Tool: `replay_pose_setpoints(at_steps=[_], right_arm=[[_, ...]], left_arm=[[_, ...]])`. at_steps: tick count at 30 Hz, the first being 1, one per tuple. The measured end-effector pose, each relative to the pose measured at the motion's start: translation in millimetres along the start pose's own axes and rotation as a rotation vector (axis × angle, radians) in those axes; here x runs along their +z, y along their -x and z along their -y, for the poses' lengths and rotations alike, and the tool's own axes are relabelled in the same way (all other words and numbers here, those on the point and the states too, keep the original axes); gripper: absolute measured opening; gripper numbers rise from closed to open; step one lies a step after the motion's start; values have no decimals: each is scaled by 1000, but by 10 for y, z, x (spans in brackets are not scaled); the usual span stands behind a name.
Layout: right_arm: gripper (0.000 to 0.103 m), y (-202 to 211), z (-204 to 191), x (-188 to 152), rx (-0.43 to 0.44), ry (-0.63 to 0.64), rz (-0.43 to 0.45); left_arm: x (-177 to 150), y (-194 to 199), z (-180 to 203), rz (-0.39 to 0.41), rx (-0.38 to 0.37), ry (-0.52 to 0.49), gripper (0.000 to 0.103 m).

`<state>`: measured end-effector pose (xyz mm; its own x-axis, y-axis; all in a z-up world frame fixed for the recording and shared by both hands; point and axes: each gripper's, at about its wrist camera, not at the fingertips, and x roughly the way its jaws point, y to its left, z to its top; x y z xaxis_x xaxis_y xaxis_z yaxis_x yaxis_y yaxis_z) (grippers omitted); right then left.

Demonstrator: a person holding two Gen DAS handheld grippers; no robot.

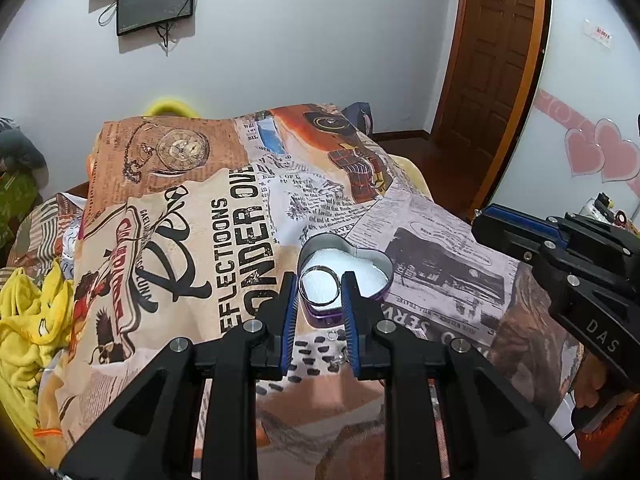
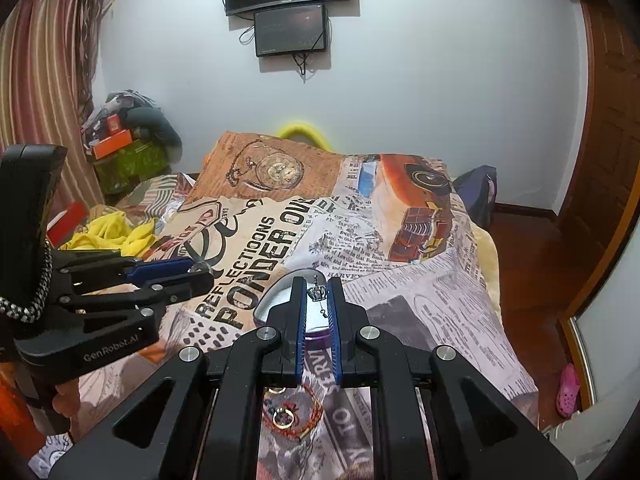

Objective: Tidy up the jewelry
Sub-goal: 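Lower the ring into the heart tin with the left tool while the right tool drops the earring in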

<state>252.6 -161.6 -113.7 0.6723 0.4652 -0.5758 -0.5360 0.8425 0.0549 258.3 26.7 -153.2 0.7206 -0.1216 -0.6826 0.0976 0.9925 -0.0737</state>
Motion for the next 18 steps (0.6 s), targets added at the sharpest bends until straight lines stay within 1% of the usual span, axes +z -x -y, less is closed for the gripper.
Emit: replay_pose_setpoints(at_steps=[14,18], right_arm=[[9,-468,81,23,66,-8,-68],[9,-576,101,32,89,-3,-87]], left_arm=[[109,-482,-48,-77,-14,-21,21],[111,-614,-61,-106,-31,-19,21]])
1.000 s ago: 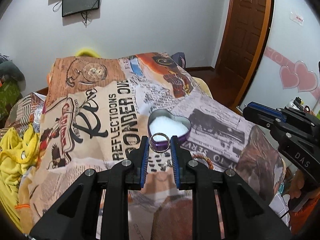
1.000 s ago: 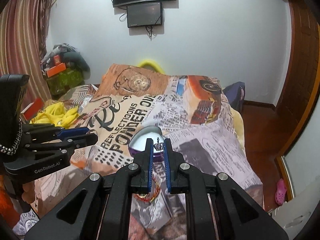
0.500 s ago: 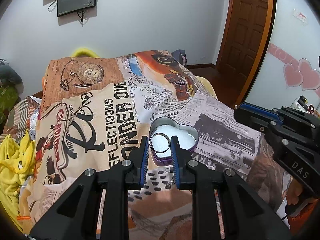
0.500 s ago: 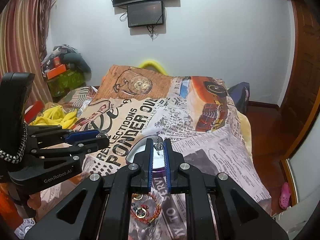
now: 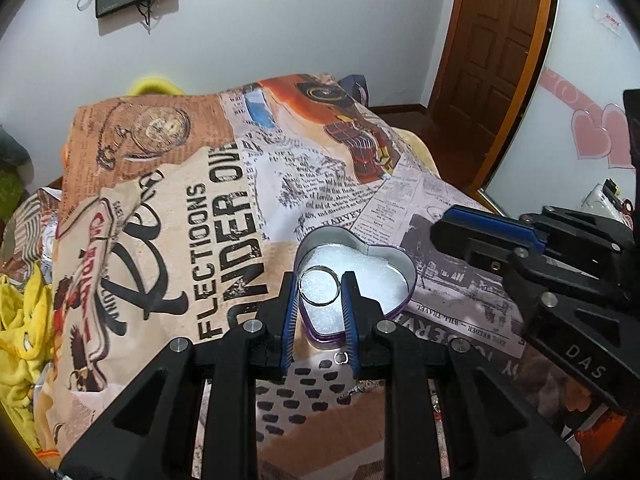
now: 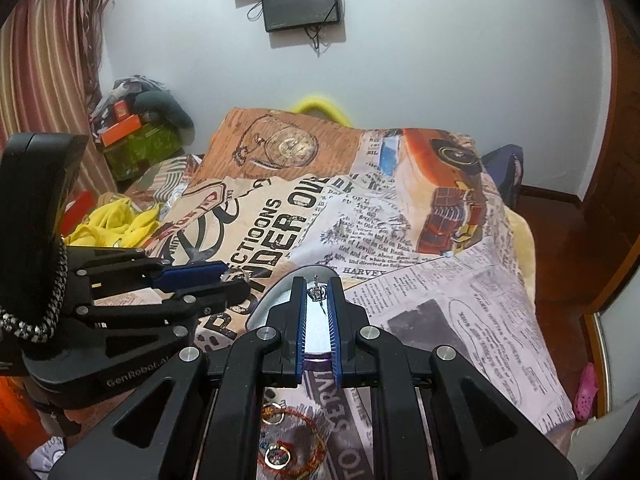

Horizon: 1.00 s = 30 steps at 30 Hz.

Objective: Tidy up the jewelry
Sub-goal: 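Lower the ring into the heart tin with the left tool while the right tool drops the earring in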

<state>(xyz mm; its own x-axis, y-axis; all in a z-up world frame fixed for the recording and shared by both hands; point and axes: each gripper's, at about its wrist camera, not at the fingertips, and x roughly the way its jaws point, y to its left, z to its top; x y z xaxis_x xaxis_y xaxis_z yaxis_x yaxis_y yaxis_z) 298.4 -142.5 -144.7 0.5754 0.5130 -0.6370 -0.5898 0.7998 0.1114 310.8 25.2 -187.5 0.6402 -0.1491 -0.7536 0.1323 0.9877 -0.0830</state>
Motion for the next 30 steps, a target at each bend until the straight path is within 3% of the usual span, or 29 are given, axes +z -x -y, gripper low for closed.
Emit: replay_pose_setpoints(at_steps=[16,30], right_arm=[[9,-533,140,-87,76,10,-177],[9,-642,142,-133,62,34,-229]], left_arm=[[15,-450,-33,-113,-58,-5,21],[13,-472,-36,-122,-67,5,21]])
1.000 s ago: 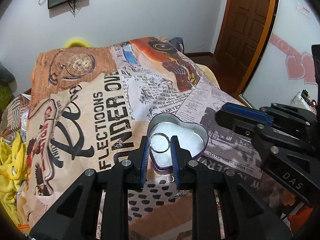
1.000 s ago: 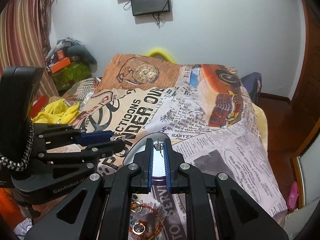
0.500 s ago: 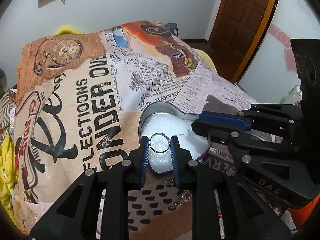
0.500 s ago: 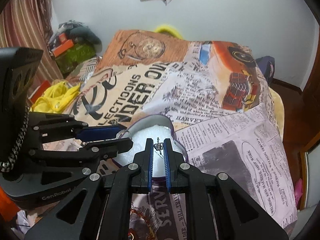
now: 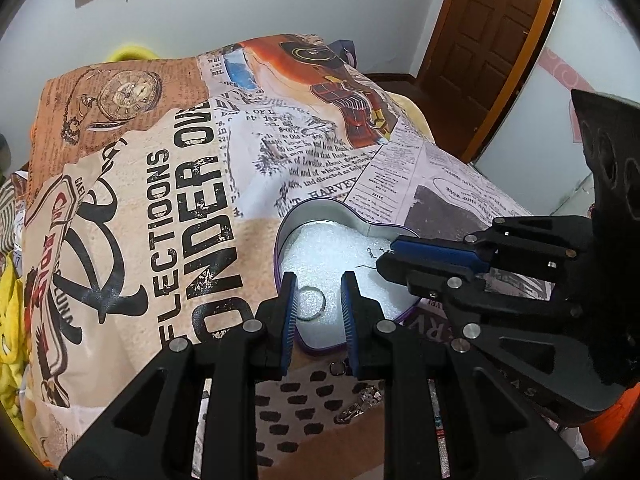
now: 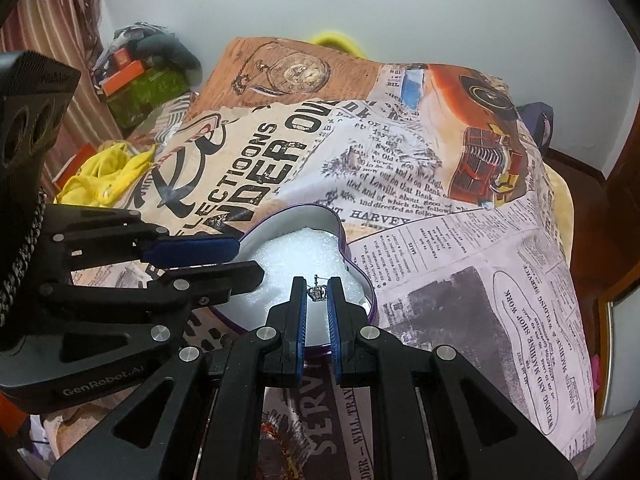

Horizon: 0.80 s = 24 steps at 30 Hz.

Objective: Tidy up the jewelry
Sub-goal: 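Lower the ring into the heart tin with the left tool while the right tool drops the earring in, then lift both open tools out of the tin toward the remaining jewelry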

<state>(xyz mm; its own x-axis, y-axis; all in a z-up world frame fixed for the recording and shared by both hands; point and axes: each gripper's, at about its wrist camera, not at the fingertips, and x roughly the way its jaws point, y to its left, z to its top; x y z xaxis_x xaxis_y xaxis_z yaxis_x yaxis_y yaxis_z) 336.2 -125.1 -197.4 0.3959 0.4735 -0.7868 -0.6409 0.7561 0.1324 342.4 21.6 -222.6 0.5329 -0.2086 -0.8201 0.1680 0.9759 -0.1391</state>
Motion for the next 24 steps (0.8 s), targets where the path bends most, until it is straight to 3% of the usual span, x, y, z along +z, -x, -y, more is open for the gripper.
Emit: replay_pose_setpoints(at_steps=[17,24], right_arm=[[14,91,-55,-18,-25,-1,-27],[14,286,-137,-20,-56,11,1]], left_arm=[[-46,431,26,83,87,-17,21],[-172,639,85,103,119,-32,33]])
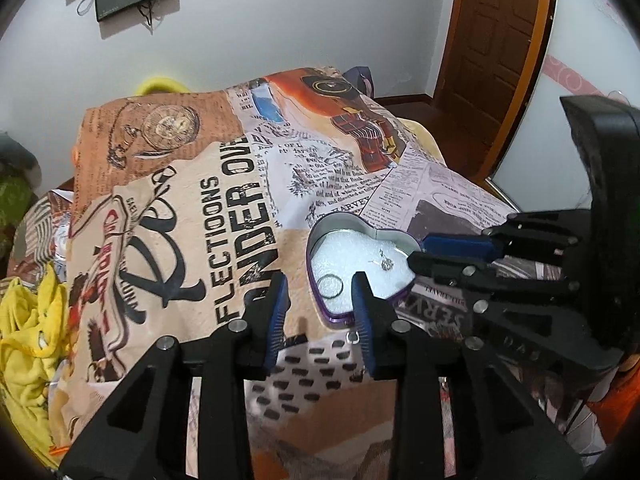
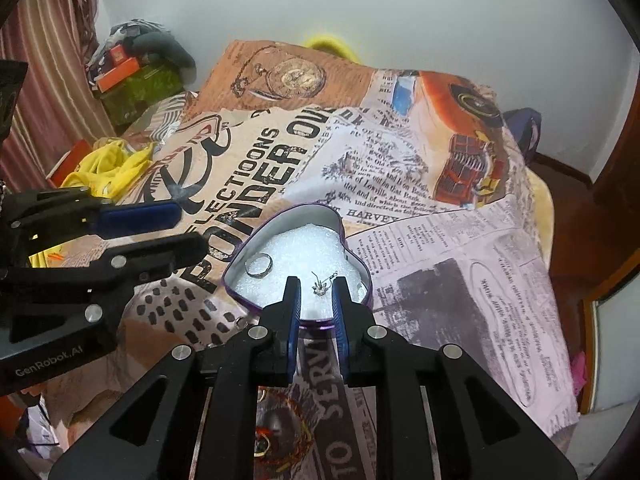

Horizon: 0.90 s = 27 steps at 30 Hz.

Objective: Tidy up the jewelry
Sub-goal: 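Lift both open tools out of the tin toward the remaining jewelry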

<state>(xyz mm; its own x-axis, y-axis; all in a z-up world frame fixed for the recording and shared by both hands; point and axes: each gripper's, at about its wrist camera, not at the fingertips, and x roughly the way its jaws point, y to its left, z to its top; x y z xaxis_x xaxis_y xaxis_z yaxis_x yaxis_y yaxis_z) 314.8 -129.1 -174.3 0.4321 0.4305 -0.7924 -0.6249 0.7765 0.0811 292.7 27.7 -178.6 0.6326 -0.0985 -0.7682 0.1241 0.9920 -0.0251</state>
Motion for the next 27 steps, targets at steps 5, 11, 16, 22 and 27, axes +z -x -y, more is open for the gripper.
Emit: replay_pose_setpoints(at_steps=[5,11,16,22,27], right_arm=[[14,176,-37,-31,-16,-6,25],[15,394,-53,-121,-31,-30,51],[27,517,-56,-242,-49,-50,62],[32,620,-15,-421,-57,-92,69],[32,646,44,-582,-70,-124,60]], left_arm=[[-60,174,37,16,9,-6,33],[-98,367,97,41,4,-2,40],[-179,440,163,35,-10,-1,40],[-336,395,218,-1,-20,1,40],[-471,280,241,-41,-33,15,40]])
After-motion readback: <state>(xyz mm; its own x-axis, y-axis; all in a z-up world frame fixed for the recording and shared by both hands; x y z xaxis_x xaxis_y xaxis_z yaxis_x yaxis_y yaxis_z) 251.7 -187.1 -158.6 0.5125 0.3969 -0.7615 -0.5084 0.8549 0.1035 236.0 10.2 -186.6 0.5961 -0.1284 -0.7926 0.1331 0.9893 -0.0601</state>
